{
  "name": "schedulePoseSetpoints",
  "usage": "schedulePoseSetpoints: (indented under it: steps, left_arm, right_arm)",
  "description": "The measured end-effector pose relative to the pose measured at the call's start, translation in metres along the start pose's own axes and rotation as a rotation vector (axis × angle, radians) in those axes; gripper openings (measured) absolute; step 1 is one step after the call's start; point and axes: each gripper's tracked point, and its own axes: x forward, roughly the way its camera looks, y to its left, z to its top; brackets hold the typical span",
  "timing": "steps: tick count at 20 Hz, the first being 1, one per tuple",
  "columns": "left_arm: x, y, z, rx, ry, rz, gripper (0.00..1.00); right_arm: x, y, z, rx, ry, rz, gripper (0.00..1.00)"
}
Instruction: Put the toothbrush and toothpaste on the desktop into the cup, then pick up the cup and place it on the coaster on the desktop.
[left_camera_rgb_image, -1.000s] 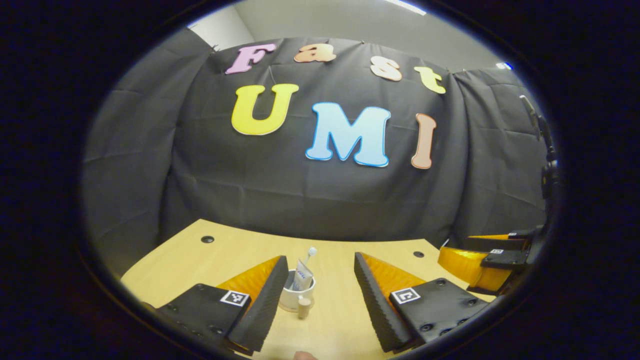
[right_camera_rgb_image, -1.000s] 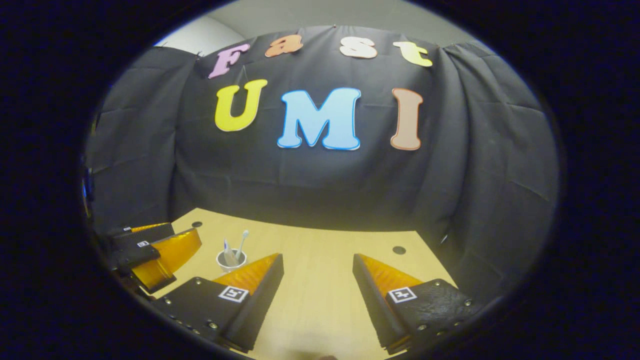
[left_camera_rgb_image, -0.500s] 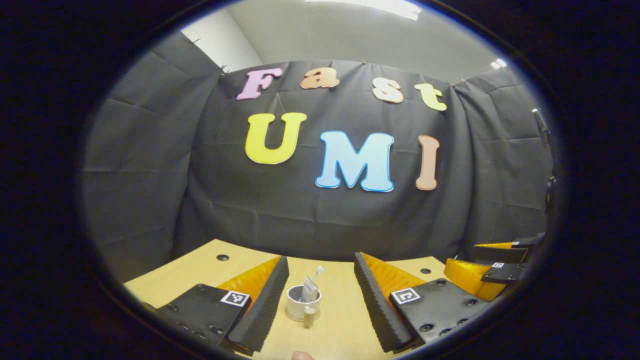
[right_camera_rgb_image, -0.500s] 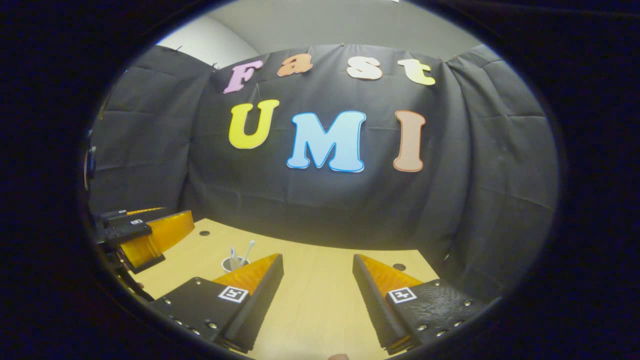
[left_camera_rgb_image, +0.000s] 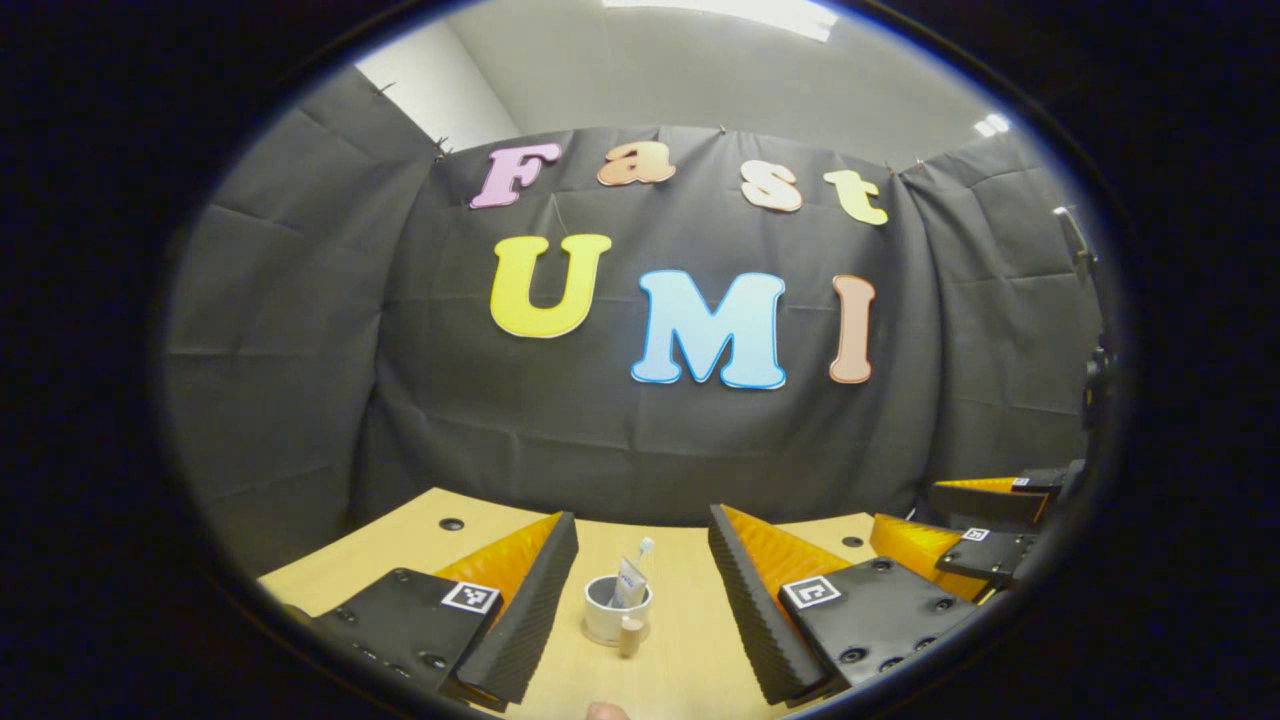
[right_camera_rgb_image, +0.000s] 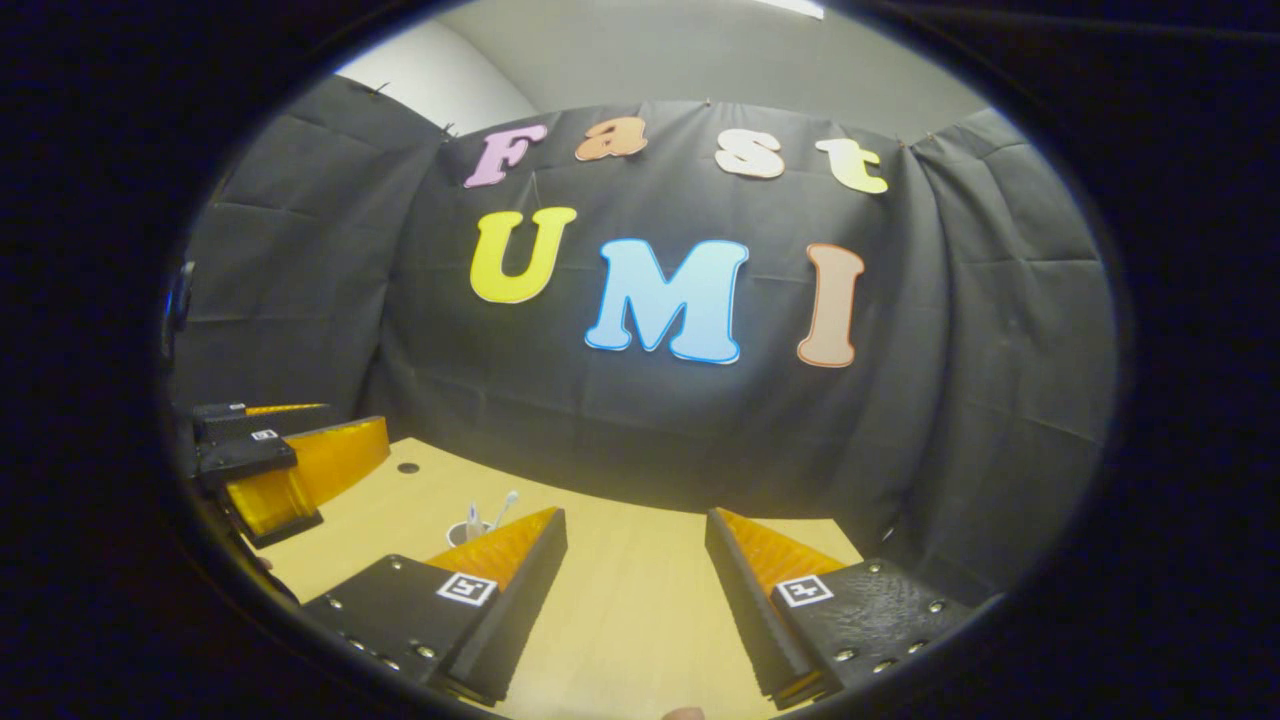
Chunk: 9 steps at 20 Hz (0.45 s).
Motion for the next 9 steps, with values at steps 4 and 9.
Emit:
schedulePoseSetpoints:
  steps: [4, 9]
  left_arm:
    - [0.002, -0.006, 0.000, 0.006, 0.000, -0.003, 0.87]
    - [0.006, -0.009, -0.001, -0.002, 0.006, -0.001, 0.87]
  right_arm:
    - [0.000, -0.006, 0.003, 0.006, -0.003, -0.006, 0.86]
    - [0.002, -0.017, 0.004, 0.022, 0.002, -0.021, 0.86]
